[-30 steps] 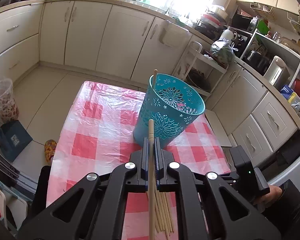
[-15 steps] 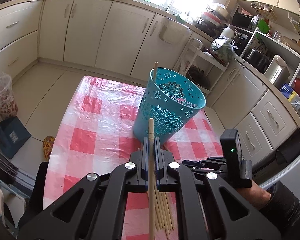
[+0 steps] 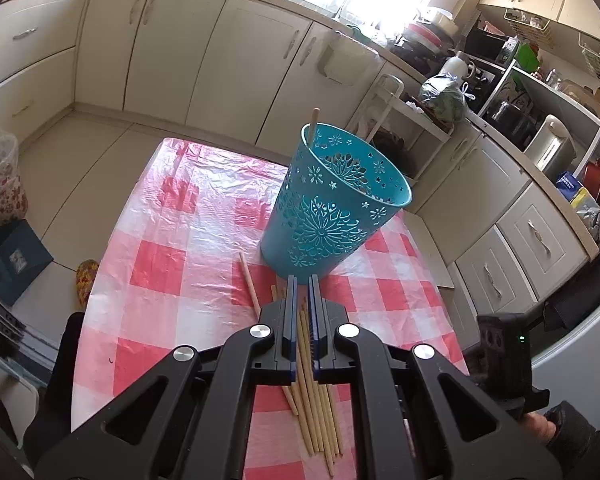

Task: Organize utensils

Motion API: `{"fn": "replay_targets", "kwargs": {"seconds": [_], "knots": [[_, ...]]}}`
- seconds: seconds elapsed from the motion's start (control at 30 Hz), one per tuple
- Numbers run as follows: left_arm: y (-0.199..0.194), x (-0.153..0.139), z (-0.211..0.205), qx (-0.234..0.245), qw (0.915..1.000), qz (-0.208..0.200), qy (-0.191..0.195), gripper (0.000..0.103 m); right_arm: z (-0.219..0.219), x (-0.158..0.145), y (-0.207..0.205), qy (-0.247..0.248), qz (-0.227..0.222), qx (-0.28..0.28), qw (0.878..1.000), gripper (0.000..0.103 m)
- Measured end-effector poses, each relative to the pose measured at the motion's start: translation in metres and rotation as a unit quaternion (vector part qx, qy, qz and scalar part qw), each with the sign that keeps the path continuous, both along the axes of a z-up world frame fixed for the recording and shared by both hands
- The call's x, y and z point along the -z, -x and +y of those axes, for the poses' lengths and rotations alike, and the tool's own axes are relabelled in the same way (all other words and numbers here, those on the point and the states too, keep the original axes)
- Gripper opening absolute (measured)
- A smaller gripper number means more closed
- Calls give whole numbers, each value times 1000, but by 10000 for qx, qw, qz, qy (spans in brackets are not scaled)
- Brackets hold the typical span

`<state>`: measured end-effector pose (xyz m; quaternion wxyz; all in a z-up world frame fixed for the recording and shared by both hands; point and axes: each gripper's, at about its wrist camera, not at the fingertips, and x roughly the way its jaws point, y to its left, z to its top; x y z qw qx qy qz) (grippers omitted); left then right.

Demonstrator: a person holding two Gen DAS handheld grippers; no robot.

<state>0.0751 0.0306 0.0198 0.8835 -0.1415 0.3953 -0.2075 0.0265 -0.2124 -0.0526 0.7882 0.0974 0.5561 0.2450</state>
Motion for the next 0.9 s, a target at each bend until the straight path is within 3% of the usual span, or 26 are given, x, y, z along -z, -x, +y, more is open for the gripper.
{"fn": "replay_targets", "kwargs": {"seconds": [0.03,0.07,0.13,0.17,0.23,0.27,0.3,0.4,0.67,0.77,0.83,0.87,0.9], "knots": [[-2,3,-1,11,10000,30,-58,5,12,-11,1,607,-754,-395,9945,50],[-5,8,-2,9,9999,81,-137,5,26,-19,4,1280,-1593,-945,9743,51],[-10,18,0,-25,9995,209,-226,5,36,-18,11,2227,-2605,-1946,9191,54],[-13,23,1,-60,9993,277,-264,5,46,-9,12,2690,-2965,-2558,8800,54],[-18,33,7,-150,9986,399,-304,5,42,4,6,3016,-3007,-3507,8341,54],[-19,37,11,-196,9983,441,-316,5,44,9,2,3013,-2809,-3879,8245,54],[-21,40,14,-233,9981,472,-328,5,44,9,-3,2898,-2626,-4094,8243,55],[-25,52,22,-334,9971,600,-340,5,47,5,-23,2700,-2484,-4217,8292,69],[-32,76,20,-290,9952,866,-352,5,61,31,-55,2761,-3008,-3858,8273,71],[-32,78,17,-247,9953,876,-344,5,49,29,-62,2773,-2849,-3317,8555,81],[-31,77,15,-228,9955,857,-329,5,36,29,-69,2907,-2462,-2698,8844,89],[-31,77,14,-215,9956,852,-319,5,26,28,-72,2870,-2091,-2341,9050,89],[-31,76,13,-193,9957,846,-312,5,19,27,-72,2832,-1812,-2157,9168,89]]}}
